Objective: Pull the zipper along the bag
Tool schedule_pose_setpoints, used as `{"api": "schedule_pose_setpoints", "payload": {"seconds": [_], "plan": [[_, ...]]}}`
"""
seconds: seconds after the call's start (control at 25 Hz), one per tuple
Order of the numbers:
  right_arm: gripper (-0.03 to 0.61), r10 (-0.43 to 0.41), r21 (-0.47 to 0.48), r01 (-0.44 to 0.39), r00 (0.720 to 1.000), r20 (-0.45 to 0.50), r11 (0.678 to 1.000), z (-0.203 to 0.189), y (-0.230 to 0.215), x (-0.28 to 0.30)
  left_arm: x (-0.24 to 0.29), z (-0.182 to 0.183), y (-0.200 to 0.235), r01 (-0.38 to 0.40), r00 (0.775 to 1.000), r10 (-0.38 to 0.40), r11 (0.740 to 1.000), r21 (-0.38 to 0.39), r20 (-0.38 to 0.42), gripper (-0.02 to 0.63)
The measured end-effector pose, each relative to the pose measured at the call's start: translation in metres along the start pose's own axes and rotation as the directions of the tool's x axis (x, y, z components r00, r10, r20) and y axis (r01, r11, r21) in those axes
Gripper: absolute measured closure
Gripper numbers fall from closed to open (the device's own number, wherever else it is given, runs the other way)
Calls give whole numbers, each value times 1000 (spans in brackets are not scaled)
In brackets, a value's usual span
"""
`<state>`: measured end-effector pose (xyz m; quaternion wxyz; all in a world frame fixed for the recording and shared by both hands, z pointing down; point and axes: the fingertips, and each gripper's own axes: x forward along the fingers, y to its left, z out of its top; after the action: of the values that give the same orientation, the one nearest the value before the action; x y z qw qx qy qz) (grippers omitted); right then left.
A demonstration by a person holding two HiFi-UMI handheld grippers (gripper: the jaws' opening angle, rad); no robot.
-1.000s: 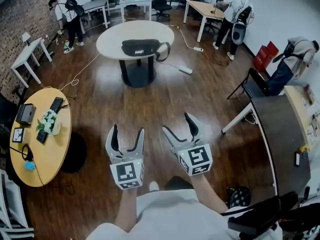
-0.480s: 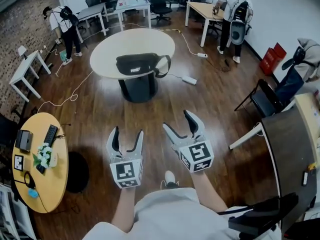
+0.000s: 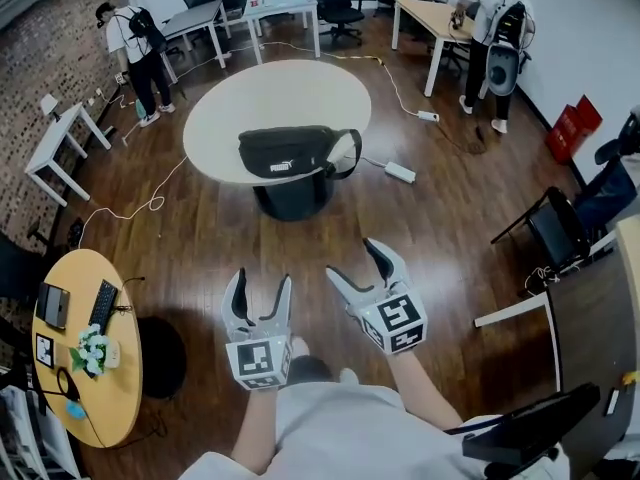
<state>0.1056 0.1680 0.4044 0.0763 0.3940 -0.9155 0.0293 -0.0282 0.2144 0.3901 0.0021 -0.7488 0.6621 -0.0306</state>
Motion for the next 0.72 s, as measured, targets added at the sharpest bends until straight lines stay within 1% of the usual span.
{"api": "schedule_pose_setpoints", "payload": {"seconds": [0.08, 0.2, 0.32, 0.36, 0.44, 0.52, 0.6, 0.68, 0.72], "plan": [[242, 16, -18, -16, 1000, -1, 1000, 1, -10, 36, 37, -3, 18, 2, 1000, -2, 1000, -1, 6, 272], [244, 9, -46, -10, 1000, -16, 999, 1, -35, 98, 97, -5, 44, 14, 999, -14, 1000, -9, 43, 272], [244, -6, -80, 6, 1000, 2, 997, 23, -64, 159, 156, -3, 77, 27, 999, -27, 1000, -5, 44, 272], [247, -26, -82, 28, 999, 28, 996, 37, -78, 178, 177, -1, 90, 37, 999, -37, 999, 0, 36, 272], [259, -93, -56, 97, 993, 77, 994, 64, -109, 209, 216, 11, 115, 65, 997, -65, 998, 1, 44, 272], [264, -157, -40, 162, 982, 101, 986, 78, -134, 229, 246, 16, 134, 70, 996, -71, 997, 8, 63, 276], [272, -189, -48, 194, 978, 92, 980, 77, -149, 249, 276, 14, 144, 83, 995, -82, 997, -12, 59, 278], [273, -188, -44, 190, 981, 49, 981, 67, -161, 270, 304, 8, 146, 108, 993, -106, 993, -38, 41, 278], [275, -184, -38, 185, 983, 25, 982, 60, -168, 279, 316, 4, 145, 117, 993, -116, 993, -31, 31, 290]]}}
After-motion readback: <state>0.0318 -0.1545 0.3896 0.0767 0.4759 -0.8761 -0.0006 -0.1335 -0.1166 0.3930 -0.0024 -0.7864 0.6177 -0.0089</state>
